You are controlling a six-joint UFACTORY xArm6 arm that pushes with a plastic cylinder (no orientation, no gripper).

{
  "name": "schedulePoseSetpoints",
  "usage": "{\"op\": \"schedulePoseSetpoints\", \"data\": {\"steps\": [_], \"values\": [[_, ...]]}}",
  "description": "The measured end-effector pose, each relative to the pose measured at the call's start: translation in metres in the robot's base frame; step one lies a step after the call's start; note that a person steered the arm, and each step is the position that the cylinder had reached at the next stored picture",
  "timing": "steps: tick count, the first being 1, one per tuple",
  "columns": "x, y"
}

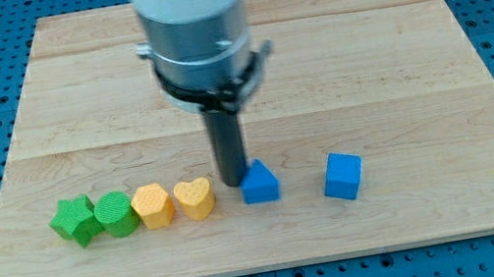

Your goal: Move the blue cube closer to blue triangle

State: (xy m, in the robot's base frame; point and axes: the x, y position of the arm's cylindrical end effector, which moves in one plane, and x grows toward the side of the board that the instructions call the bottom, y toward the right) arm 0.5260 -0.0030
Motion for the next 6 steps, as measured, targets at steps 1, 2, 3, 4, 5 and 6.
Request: {"op": "schedulePoseSetpoints", "data": {"steps": [1, 2, 3, 4, 5, 6], "values": [[-0.005, 0.033], [-0.023, 0.05], [-0.015, 0.109], [0.005, 0.109], [0.005, 0.078], [0.005, 0.143]]}}
